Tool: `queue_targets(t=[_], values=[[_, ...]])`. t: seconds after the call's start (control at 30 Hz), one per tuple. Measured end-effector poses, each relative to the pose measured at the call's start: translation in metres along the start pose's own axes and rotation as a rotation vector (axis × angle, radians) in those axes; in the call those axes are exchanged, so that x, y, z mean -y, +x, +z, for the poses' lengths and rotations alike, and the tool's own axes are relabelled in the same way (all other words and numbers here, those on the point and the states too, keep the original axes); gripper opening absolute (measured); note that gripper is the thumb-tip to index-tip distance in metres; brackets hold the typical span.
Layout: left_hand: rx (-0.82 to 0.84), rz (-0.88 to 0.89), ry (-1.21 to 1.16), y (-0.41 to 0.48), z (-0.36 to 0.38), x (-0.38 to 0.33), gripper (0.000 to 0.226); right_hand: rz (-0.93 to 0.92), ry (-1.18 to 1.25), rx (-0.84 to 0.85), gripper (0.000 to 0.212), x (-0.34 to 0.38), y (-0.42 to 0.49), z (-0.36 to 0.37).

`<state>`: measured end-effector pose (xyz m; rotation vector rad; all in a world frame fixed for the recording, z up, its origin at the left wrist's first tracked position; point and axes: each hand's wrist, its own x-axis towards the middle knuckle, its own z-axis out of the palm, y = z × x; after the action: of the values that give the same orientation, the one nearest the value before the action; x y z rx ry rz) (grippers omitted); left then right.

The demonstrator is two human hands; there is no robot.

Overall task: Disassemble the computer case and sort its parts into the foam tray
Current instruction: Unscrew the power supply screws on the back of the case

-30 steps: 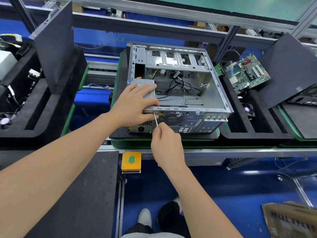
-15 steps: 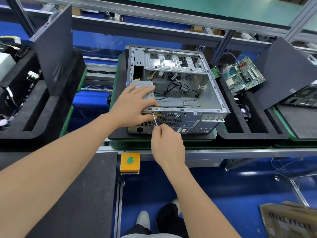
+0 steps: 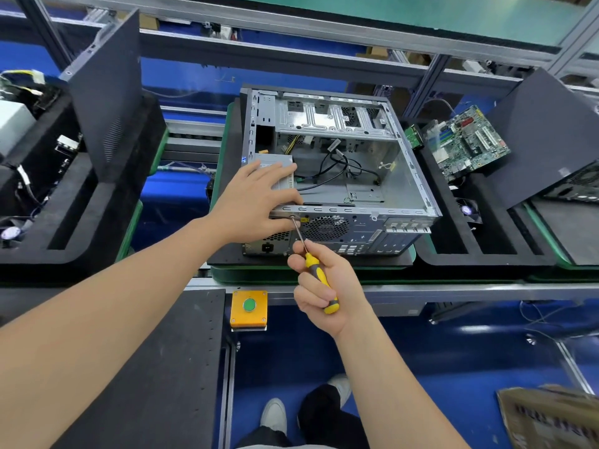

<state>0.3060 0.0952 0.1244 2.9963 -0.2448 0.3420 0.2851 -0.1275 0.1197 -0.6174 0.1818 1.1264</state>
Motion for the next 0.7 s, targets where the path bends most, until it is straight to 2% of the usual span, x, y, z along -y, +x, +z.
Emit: queue_targets(t=[0.1,0.2,0.27,0.47,0.6,0.7], values=[[-0.006,-0.002,-0.002,0.0,0.0,0.0,0.049,0.065,0.33,0.159,0.036,-0.007,0.005,0.001],[0.0,-0.008,-0.007,0.0,-0.001,-0.001,0.05,0.034,0.298,0.16,0.035,-0.008,0.007,0.003],[0.003,-0.01,-0.008,0.0,-0.002,-0.001,0.047,-0.026,0.072,0.058,0.031,-0.005,0.008,0.003],[-0.008,-0.011,-0.015,-0.001,0.0,-0.001,0.038,-0.329,-0.975,-0.348,0.033,-0.005,0.008,0.008],[-0.004,-0.016,-0.014,-0.001,-0.001,-0.002,0.038,-0.521,-1.468,-0.577,0.025,-0.009,0.009,0.019],[0.003,-0.017,-0.015,-0.001,-0.002,-0.002,0.039,-0.565,-1.827,-0.776,0.025,-0.015,0.014,0.025]])
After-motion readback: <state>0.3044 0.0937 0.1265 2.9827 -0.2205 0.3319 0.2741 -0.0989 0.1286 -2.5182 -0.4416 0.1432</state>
